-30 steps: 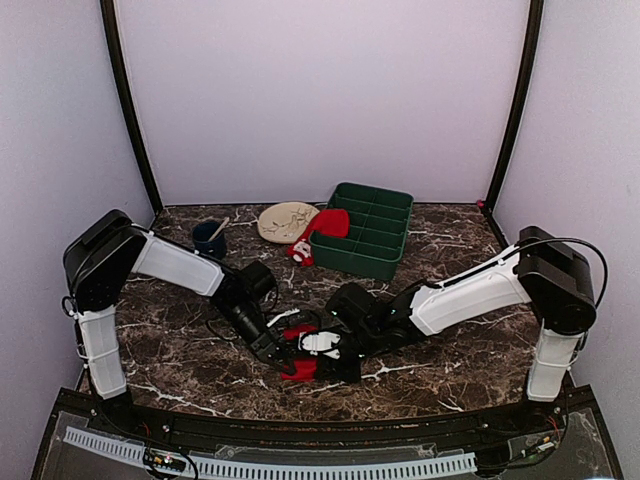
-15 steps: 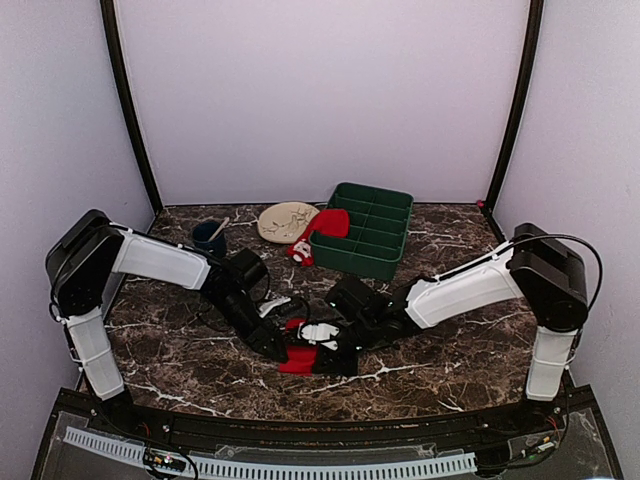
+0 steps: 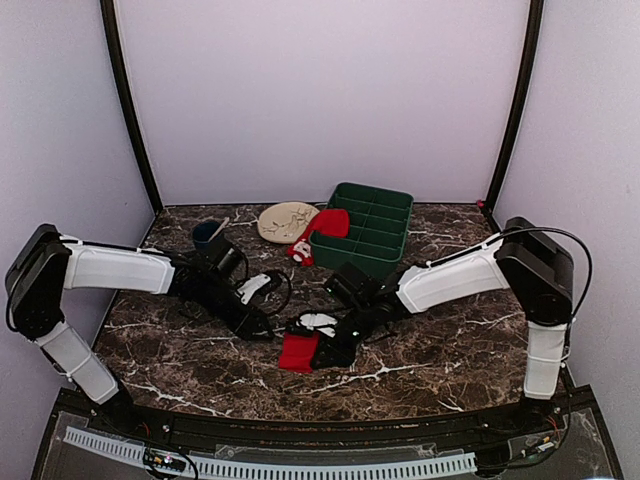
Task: Roll the socks
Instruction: Roll the sock at the center of the board.
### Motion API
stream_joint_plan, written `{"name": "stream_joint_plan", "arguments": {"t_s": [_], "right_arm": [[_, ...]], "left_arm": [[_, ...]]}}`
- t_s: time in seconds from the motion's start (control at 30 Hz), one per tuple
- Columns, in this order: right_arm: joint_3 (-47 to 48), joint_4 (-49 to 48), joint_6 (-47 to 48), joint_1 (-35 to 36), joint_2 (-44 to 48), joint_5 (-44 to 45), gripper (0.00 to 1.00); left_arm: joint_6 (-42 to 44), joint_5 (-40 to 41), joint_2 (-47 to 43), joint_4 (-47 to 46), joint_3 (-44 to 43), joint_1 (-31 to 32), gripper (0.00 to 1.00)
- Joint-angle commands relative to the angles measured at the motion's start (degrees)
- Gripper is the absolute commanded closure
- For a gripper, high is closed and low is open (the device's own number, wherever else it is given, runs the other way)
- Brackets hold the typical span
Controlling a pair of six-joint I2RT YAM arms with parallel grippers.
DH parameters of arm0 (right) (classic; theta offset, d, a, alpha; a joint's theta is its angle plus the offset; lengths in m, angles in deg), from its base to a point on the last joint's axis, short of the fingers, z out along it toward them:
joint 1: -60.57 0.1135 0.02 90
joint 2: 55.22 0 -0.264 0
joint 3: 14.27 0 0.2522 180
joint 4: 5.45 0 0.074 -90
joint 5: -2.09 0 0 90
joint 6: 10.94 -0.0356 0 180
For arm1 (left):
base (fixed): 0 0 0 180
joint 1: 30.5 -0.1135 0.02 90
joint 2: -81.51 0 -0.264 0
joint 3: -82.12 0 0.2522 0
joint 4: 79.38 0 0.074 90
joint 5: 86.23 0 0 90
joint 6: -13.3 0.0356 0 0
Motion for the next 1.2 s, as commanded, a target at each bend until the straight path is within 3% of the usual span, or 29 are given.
{"name": "stream_joint_plan", "arguments": {"t_s": [0.0, 0.27, 0.47, 1.17], "right_arm": [[3.5, 3.4, -1.3, -1.4, -1.8, -5.1, 0.92], [7.1, 8.2, -1.4, -3.5, -4.9, -11.1, 0.92], [8.7, 11.6, -0.8, -4.0, -6.8, -14.4, 0.92], [9.8, 13.4, -2.9, -6.2, -10.1, -21.4, 0.92]], "left_arm": [[-1.1, 6.0, -6.9, -5.9, 3.6, -0.2, 0.54], [1.2, 8.3, -14.2, -11.7, 9.0, 5.3, 0.54], [3.9, 10.6, -12.2, -10.4, 8.5, 10.9, 0.54], [11.5, 5.2, -6.4, -6.1, 4.2, 15.9, 0.55]]}}
